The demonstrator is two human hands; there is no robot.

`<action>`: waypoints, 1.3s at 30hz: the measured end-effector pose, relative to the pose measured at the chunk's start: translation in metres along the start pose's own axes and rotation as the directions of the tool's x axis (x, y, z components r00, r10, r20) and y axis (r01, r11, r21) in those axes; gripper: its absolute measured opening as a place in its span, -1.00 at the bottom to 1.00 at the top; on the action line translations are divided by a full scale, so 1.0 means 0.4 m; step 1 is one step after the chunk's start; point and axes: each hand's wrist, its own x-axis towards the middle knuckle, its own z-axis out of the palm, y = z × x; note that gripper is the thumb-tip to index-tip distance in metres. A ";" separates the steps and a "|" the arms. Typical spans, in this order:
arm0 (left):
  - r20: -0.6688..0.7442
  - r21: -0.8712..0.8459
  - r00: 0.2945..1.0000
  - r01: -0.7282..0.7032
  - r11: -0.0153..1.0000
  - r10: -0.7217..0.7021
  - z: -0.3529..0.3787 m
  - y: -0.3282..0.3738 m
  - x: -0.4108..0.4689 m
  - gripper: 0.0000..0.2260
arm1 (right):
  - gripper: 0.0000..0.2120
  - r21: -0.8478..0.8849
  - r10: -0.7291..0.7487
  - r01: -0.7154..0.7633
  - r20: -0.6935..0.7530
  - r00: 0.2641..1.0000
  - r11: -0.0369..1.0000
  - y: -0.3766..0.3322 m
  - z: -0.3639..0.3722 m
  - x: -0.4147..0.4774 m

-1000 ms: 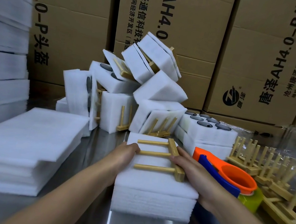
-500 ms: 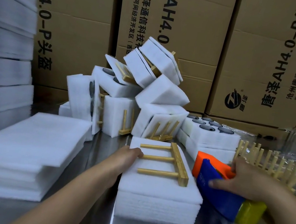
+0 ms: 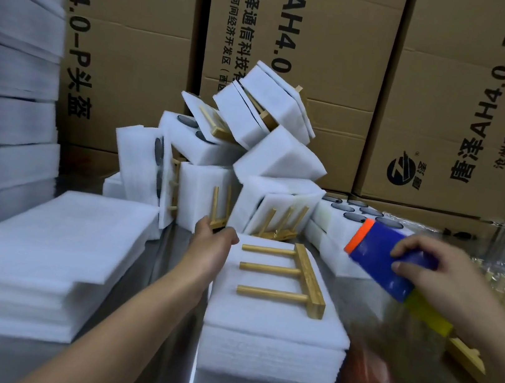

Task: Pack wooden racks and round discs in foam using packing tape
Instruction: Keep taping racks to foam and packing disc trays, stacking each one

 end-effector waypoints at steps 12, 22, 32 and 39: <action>0.282 -0.427 0.902 -0.185 0.885 0.325 0.012 0.059 -0.064 -0.65 | -0.51 0.860 -0.309 0.253 -0.118 0.944 0.444 -0.066 -0.023 -0.046; 0.423 -0.454 0.885 0.020 0.891 0.196 0.010 0.082 -0.085 -0.56 | -0.64 0.865 -0.379 0.176 0.018 0.925 0.471 -0.079 0.003 -0.065; 0.384 -0.502 0.923 0.199 0.842 0.011 0.011 0.068 -0.070 -0.84 | -0.52 0.848 -0.534 0.209 0.100 0.840 0.488 -0.065 -0.012 -0.053; 0.386 -0.536 0.921 0.277 0.798 -0.061 0.011 0.070 -0.069 -0.84 | -0.34 0.670 -0.565 0.322 0.176 0.806 0.669 -0.043 -0.034 -0.044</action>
